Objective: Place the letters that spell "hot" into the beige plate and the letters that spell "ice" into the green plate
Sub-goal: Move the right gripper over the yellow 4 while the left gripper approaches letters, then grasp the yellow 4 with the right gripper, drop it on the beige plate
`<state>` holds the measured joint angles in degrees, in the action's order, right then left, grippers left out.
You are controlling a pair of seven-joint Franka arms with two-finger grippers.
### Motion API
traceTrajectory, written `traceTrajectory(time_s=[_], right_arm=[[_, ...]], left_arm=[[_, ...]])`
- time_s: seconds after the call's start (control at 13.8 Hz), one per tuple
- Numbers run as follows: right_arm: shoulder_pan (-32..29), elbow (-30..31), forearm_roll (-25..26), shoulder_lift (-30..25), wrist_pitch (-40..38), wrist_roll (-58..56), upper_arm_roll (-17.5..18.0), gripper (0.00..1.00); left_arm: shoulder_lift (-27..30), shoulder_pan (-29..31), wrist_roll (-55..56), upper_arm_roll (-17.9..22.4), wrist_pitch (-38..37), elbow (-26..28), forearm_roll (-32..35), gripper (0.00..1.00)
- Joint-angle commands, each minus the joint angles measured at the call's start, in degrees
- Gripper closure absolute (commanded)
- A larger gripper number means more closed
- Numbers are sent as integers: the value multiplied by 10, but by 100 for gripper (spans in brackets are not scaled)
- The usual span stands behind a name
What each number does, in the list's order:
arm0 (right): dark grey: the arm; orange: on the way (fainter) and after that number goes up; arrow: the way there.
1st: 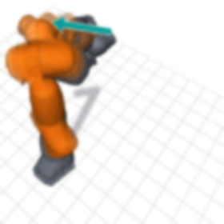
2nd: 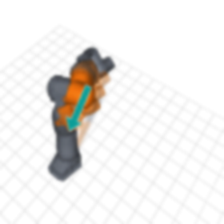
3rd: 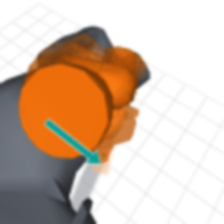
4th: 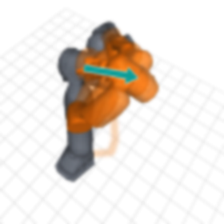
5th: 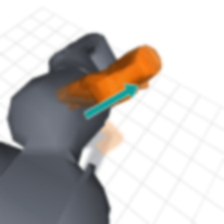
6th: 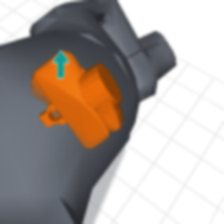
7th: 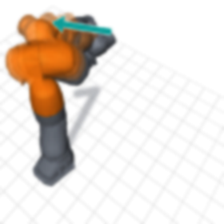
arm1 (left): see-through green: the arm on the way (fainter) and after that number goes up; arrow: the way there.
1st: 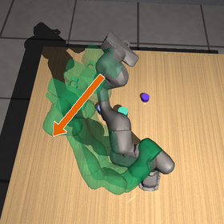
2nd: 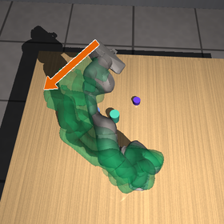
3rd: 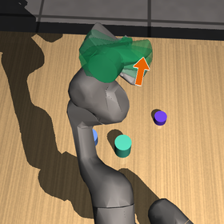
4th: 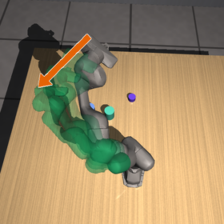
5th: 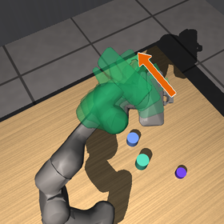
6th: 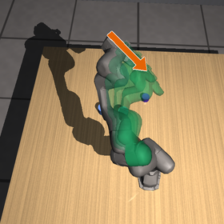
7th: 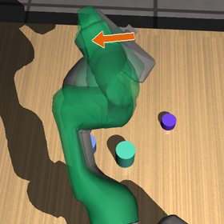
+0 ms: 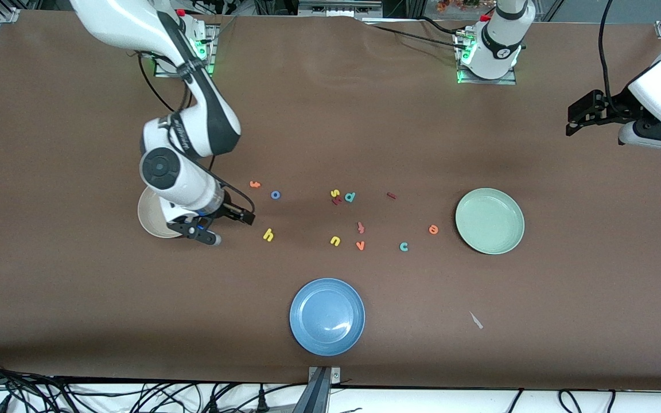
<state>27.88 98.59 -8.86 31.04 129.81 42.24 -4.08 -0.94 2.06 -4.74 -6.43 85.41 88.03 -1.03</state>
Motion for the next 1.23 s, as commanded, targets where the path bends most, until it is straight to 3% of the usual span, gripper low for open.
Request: traceTrajectory(time_s=[0.0, 0.22, 0.36, 0.65, 0.87, 1.01, 1.16], right_arm=[[21, -76, -9, 71, 8, 57, -3, 0], [30, -124, -9, 119, 8, 77, -3, 0], [30, -132, -9, 137, 10, 79, -3, 0], [34, -181, -29, 179, 10, 83, -3, 0], [32, -181, -29, 186, 10, 79, -3, 1], [32, -182, -29, 192, 10, 79, -3, 5], [32, -181, -31, 193, 10, 79, -3, 17]], left_arm=[[-5, -5, -6, -9, -10, -10, 2, 0], [-49, -5, -7, -67, -28, -8, -8, 0], [-90, -20, -8, -84, -31, -11, -10, 0], [-175, -106, -11, -96, -19, -11, -9, 0], [-210, -149, -64, -96, 50, -3, -6, 0], [-224, -145, -166, -96, 88, 5, -20, 0], [-237, -150, -183, -96, 98, 11, -32, 0]])
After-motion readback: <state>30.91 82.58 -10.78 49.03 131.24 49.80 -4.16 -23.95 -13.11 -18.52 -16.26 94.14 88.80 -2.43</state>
